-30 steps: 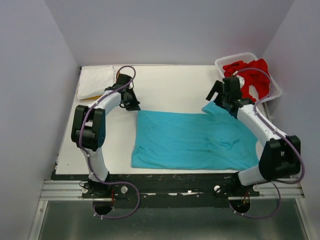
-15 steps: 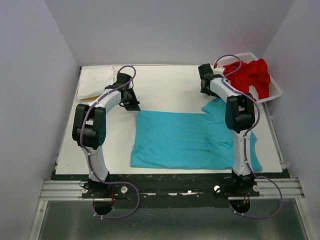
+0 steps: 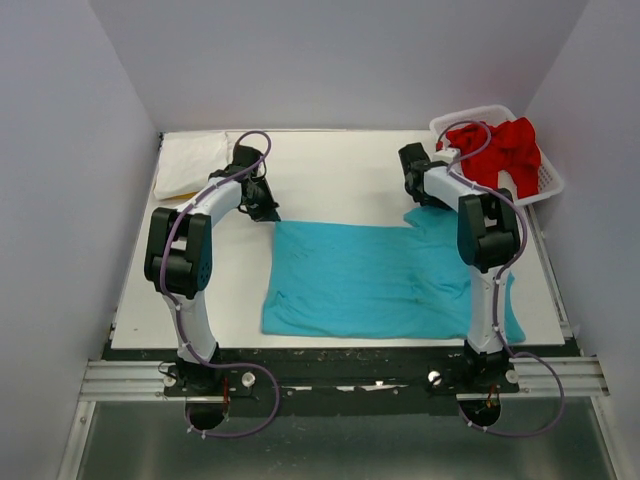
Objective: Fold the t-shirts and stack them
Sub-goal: Grab the side of the flattened tshirt furthest away from the robot with both arms
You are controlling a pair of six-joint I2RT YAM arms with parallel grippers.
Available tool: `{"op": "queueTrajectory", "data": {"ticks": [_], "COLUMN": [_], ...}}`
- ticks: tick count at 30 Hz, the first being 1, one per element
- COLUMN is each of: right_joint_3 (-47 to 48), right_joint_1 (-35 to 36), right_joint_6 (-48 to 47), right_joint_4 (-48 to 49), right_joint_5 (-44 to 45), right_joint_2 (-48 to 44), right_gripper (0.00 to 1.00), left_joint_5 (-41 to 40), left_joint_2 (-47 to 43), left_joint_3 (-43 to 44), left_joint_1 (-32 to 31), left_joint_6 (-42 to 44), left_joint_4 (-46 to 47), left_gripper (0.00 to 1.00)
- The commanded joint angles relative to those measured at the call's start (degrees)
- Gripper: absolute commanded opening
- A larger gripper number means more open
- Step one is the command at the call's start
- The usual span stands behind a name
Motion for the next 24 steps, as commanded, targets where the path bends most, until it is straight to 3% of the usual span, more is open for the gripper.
{"op": "queueTrajectory", "data": {"ticks": [1,6,9,10,16,24], "right_joint_3": [-5.11,-5.61,-7.51,-7.56,-6.93,-11.85], "right_joint_1": [-0.21,-0.23,-0.21,-0.2,-0.24,-0.22], "right_joint_6": [1.61,0.66,-1.7,-2.35,-6.79,-10.35], "right_joint_4": [1.59,6.81,13.84,15.3,23.49,27.01], "right_joint_5": [3.34,2.49,1.59,0.75,-4.03,-8.71], "right_joint_2": [-3.17,-2.54,-3.09,-3.2,-5.9,-11.98], "right_gripper": [0.53,0.28,0.04,0.01,0.01,0.01], "left_joint_5": [0.69,0.84,0.68,0.52,0.25,1.12], "left_joint_2": [-0.32,-0.32,-0.28,-0.17,1.27,0.54], "left_joint_3": [0.97,1.06,1.53,2.01,5.88,7.75], "left_joint_1": [0.59,0.59,0.68,0.74,1.72,2.61], "left_joint_6": [0.72,0.91,1.23,1.33,1.86,2.06], "left_joint_4": [-0.69,-0.95,-1.2,-1.47,-3.03,-3.49], "left_gripper": [0.0,0.0,0.0,0.0,0.0,0.0]}}
